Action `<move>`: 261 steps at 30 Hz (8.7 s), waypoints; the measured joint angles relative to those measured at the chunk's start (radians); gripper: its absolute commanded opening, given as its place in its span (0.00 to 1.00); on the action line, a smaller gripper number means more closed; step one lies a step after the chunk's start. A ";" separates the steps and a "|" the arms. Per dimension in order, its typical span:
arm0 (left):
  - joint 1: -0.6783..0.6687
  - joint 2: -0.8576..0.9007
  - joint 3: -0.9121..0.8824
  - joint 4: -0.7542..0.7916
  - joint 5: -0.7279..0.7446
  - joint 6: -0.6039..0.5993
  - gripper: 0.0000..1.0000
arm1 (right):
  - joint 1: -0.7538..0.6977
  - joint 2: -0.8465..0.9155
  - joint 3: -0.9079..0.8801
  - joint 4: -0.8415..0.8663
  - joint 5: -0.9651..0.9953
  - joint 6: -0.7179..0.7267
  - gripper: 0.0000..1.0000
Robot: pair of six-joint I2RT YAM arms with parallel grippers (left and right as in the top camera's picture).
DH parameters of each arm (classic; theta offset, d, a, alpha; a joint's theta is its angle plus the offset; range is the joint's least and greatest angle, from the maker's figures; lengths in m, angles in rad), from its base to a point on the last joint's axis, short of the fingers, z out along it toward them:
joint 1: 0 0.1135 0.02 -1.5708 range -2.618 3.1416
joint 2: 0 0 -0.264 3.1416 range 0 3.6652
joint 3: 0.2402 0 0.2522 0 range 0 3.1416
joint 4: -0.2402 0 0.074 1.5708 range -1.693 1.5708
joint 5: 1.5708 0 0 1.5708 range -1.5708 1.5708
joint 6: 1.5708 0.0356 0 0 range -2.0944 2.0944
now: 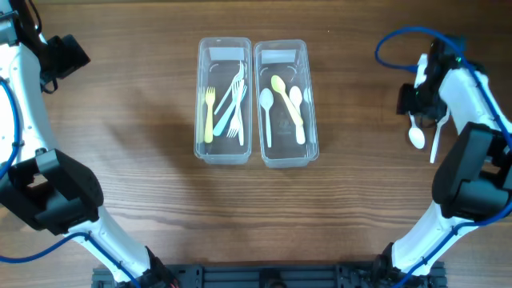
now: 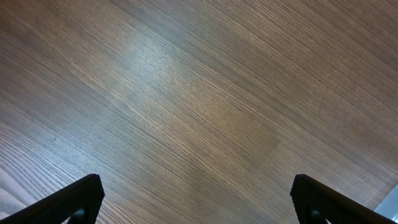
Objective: Pack container
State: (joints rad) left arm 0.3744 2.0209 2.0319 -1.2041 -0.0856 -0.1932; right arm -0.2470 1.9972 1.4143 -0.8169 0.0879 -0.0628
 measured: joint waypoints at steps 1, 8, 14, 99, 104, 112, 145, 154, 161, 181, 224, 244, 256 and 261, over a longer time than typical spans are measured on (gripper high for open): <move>0.000 0.000 0.000 -0.001 0.000 0.000 1.00 | 0.000 0.000 -0.026 0.019 0.000 -0.003 0.57; 0.000 0.000 0.000 0.000 0.000 0.000 1.00 | -0.035 0.000 -0.097 0.064 0.000 -0.011 0.53; 0.000 0.000 0.000 0.000 0.000 0.000 1.00 | -0.077 0.000 -0.097 0.085 0.000 -0.017 0.20; 0.000 0.000 0.000 0.000 0.000 0.000 1.00 | 0.615 0.003 0.278 -0.071 -0.175 0.058 0.72; 0.000 0.000 0.000 0.000 0.000 0.000 1.00 | 0.542 -0.008 0.631 -0.253 -0.038 0.070 0.73; 0.000 0.000 0.000 -0.001 0.000 0.000 1.00 | 0.150 -0.071 0.652 -0.391 0.110 0.077 0.72; 0.000 0.000 0.000 0.000 0.000 0.000 1.00 | -0.260 0.040 -0.070 0.075 -0.081 -0.092 0.04; 0.000 0.000 0.000 0.000 0.000 0.000 1.00 | -0.187 0.067 0.138 -0.106 -0.142 -0.092 0.04; 0.000 0.000 0.000 0.000 0.000 0.000 1.00 | 0.081 0.024 0.349 -0.166 -0.243 -0.050 0.04; 0.000 0.000 0.000 0.000 0.000 0.000 1.00 | 0.632 0.003 0.286 -0.080 -0.306 0.085 0.17; 0.000 0.000 0.000 0.000 0.000 0.000 1.00 | 0.429 -0.573 0.635 -0.045 -0.098 0.005 1.00; 0.000 0.000 0.000 -0.001 0.001 0.000 1.00 | 0.328 -1.765 -0.982 0.623 -0.087 -0.010 1.00; 0.000 0.000 0.000 -0.001 0.000 0.000 1.00 | 0.328 -1.975 -1.262 0.708 -0.088 0.039 1.00; 0.000 0.000 0.000 0.000 0.000 0.000 1.00 | 0.328 -1.977 -1.311 0.718 -0.111 0.043 1.00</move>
State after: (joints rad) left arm 0.3744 2.0209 2.0319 -1.2045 -0.0856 -0.1932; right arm 0.0814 0.0200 0.1036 -0.0990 -0.0235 -0.0196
